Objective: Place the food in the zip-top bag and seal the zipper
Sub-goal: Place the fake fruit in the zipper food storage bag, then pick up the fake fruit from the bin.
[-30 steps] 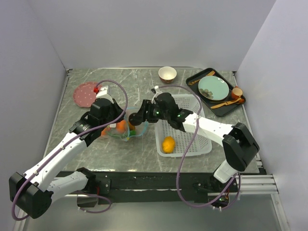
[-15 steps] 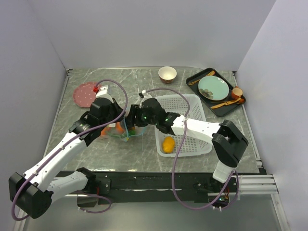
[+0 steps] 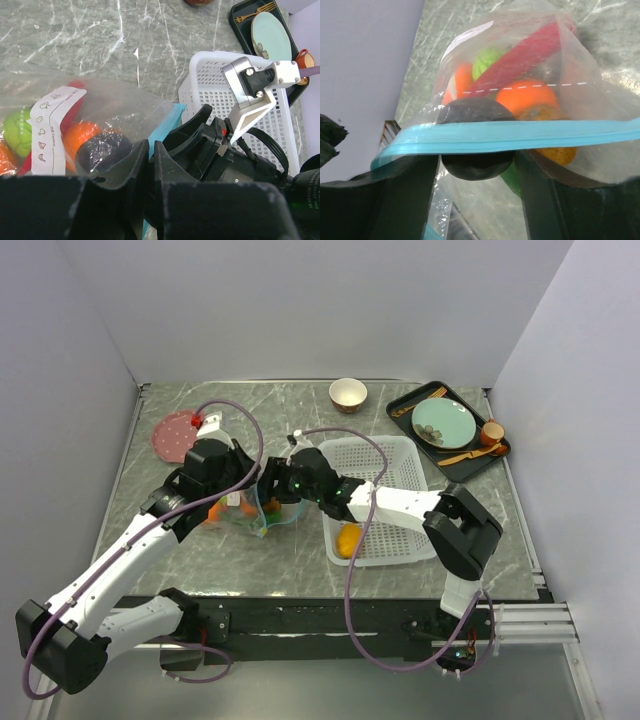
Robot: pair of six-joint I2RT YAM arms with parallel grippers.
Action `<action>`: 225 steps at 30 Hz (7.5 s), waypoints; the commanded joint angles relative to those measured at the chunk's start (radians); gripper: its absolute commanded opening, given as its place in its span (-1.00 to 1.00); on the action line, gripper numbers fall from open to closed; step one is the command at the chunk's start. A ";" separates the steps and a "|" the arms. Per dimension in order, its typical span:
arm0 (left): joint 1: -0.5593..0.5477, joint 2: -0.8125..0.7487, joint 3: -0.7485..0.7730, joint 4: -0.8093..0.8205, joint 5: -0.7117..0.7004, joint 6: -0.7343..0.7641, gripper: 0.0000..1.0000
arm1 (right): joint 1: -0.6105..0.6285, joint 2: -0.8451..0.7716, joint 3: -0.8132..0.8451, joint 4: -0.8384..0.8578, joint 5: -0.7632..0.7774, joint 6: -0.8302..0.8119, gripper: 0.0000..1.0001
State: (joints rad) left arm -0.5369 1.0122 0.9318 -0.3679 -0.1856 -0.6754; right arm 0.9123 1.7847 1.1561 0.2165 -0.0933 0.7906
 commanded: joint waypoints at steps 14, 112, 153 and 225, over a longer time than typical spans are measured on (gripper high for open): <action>0.002 -0.037 0.016 -0.009 -0.028 -0.003 -0.28 | 0.002 -0.221 -0.087 -0.109 0.237 -0.044 0.91; -0.233 0.088 -0.021 -0.063 -0.267 0.002 -0.71 | -0.079 -0.266 -0.078 -0.250 0.207 -0.100 0.89; -0.230 0.065 0.001 -0.034 -0.233 0.025 -0.78 | -0.276 -0.492 -0.400 -0.623 0.041 -0.087 0.84; -0.232 0.065 -0.014 -0.022 -0.226 0.007 -0.68 | -0.247 -0.495 -0.386 -0.657 -0.010 -0.220 0.76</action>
State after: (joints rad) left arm -0.7673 1.0908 0.8871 -0.4236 -0.4118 -0.6662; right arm 0.6567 1.2743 0.7197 -0.4202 -0.0952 0.6044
